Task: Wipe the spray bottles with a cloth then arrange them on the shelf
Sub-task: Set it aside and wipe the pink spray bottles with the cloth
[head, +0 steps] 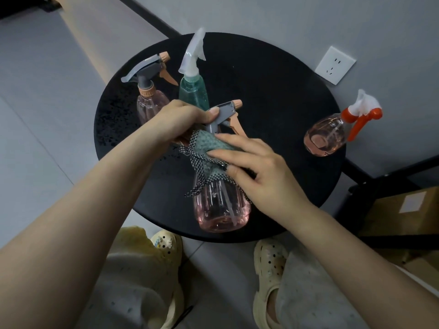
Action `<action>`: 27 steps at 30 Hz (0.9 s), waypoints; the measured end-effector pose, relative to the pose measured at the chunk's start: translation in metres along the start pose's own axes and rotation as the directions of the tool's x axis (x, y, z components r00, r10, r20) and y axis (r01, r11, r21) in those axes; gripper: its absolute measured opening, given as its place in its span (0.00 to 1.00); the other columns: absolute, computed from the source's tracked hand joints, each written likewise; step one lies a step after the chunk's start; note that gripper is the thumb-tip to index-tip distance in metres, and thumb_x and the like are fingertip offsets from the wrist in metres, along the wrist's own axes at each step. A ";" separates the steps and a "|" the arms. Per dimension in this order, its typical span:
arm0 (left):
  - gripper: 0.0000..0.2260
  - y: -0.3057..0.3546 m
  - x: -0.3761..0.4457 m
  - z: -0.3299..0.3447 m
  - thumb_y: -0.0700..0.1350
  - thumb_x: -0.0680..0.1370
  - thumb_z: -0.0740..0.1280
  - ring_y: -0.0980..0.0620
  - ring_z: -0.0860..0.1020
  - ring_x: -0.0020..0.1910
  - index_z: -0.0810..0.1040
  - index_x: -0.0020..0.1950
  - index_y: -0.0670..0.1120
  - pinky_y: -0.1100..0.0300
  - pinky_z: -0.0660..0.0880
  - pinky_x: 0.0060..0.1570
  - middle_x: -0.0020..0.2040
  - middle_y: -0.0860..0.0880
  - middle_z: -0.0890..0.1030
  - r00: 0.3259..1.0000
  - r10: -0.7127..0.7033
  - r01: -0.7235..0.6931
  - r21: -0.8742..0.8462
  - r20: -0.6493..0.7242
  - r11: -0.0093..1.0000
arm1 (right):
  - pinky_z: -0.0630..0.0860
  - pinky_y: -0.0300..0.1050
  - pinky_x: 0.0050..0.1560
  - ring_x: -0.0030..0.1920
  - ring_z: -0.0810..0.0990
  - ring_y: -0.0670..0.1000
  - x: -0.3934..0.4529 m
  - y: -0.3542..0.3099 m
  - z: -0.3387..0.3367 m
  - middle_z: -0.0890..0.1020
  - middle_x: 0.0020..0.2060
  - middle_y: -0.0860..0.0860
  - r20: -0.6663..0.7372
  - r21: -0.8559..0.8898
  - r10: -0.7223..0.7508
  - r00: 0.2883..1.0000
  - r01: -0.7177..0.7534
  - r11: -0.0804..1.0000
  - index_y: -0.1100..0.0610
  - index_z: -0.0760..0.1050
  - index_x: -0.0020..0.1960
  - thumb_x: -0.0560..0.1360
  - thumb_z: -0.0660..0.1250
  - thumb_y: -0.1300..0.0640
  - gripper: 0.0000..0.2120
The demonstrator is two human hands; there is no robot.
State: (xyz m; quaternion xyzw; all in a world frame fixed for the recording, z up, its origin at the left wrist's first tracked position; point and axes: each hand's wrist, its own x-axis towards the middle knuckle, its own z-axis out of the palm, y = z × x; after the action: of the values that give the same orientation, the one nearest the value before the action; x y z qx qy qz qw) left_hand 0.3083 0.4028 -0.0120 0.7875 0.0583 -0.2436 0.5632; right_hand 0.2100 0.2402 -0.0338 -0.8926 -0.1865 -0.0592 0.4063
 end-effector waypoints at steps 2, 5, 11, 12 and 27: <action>0.11 0.001 0.000 -0.002 0.52 0.74 0.70 0.55 0.80 0.31 0.81 0.42 0.43 0.67 0.74 0.31 0.39 0.47 0.83 0.999 -0.005 0.005 0.012 -0.036 1.000 | 0.69 0.45 0.64 0.61 0.72 0.52 -0.002 -0.001 -0.001 0.76 0.63 0.46 0.028 -0.046 -0.088 0.996 0.090 0.995 0.53 0.79 0.60 0.75 0.64 0.61 0.14; 0.10 0.003 -0.001 -0.007 0.51 0.75 0.68 0.58 0.77 0.25 0.78 0.40 0.46 0.66 0.73 0.32 0.31 0.52 0.81 0.997 0.007 -0.006 0.009 -0.079 1.000 | 0.72 0.52 0.58 0.58 0.72 0.57 -0.010 -0.001 -0.005 0.78 0.61 0.48 0.115 -0.177 -0.277 0.954 0.294 0.939 0.56 0.80 0.58 0.75 0.65 0.62 0.13; 0.09 0.004 0.000 -0.014 0.51 0.76 0.66 0.60 0.77 0.23 0.75 0.40 0.47 0.61 0.71 0.33 0.27 0.54 0.80 0.996 0.027 -0.027 0.005 -0.086 1.000 | 0.69 0.51 0.57 0.59 0.73 0.56 -0.033 0.000 0.002 0.80 0.58 0.46 0.293 -0.340 -0.516 0.805 0.593 0.730 0.54 0.82 0.54 0.78 0.66 0.60 0.08; 0.09 0.004 0.000 -0.014 0.51 0.76 0.67 0.60 0.77 0.23 0.76 0.41 0.47 0.61 0.71 0.33 0.30 0.53 0.80 0.996 0.030 -0.030 0.012 -0.084 0.999 | 0.69 0.51 0.57 0.59 0.73 0.55 -0.033 0.001 0.001 0.80 0.59 0.46 0.292 -0.343 -0.521 0.802 0.596 0.726 0.54 0.82 0.54 0.78 0.66 0.60 0.08; 0.10 0.001 0.001 -0.001 0.50 0.75 0.68 0.49 0.81 0.39 0.83 0.41 0.44 0.59 0.77 0.41 0.38 0.48 0.84 0.999 0.035 -0.034 -0.039 0.021 0.999 | 0.66 0.43 0.68 0.66 0.71 0.47 -0.004 0.000 -0.002 0.75 0.64 0.47 0.006 0.055 -0.027 1.000 0.027 0.998 0.54 0.79 0.59 0.76 0.65 0.59 0.13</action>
State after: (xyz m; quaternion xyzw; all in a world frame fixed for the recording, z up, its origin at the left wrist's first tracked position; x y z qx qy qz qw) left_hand 0.3095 0.4028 -0.0112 0.7745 0.0433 -0.2413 0.5832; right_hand 0.2062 0.2378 -0.0334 -0.8786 -0.2015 -0.0567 0.4293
